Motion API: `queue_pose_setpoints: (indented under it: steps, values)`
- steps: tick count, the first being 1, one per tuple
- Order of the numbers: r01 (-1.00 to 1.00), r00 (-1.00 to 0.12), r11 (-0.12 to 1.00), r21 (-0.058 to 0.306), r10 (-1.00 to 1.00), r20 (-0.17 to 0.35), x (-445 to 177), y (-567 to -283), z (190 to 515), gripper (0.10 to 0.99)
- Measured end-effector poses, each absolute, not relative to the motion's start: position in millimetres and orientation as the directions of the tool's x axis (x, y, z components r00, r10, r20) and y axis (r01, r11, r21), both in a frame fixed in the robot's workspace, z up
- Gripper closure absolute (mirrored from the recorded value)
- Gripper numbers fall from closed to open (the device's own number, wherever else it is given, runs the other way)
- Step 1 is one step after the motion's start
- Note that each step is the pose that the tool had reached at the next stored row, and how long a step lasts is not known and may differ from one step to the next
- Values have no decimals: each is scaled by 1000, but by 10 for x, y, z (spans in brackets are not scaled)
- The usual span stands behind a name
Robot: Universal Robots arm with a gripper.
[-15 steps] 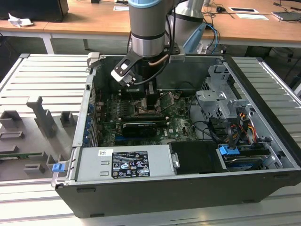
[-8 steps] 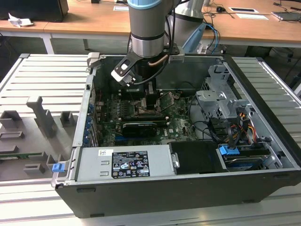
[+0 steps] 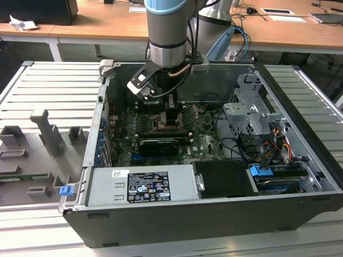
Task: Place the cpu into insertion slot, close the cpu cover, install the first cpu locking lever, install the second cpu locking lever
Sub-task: 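Place the cpu into insertion slot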
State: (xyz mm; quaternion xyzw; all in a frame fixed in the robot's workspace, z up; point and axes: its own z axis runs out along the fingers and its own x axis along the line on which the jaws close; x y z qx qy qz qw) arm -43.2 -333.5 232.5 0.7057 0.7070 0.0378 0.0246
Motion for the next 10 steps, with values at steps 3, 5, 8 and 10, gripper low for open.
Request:
queue_pose_setpoints:
  steps: [3,5,8,10]
  values:
    - [996,-2,1,88,1000,19,-446,-3326,2295,557]
    - [996,-2,1,88,1000,19,-457,-3325,2279,557]
    - [996,-2,1,88,1000,19,-463,-3312,2257,557]
    - [996,-2,1,88,1000,19,-470,-3300,2243,557]
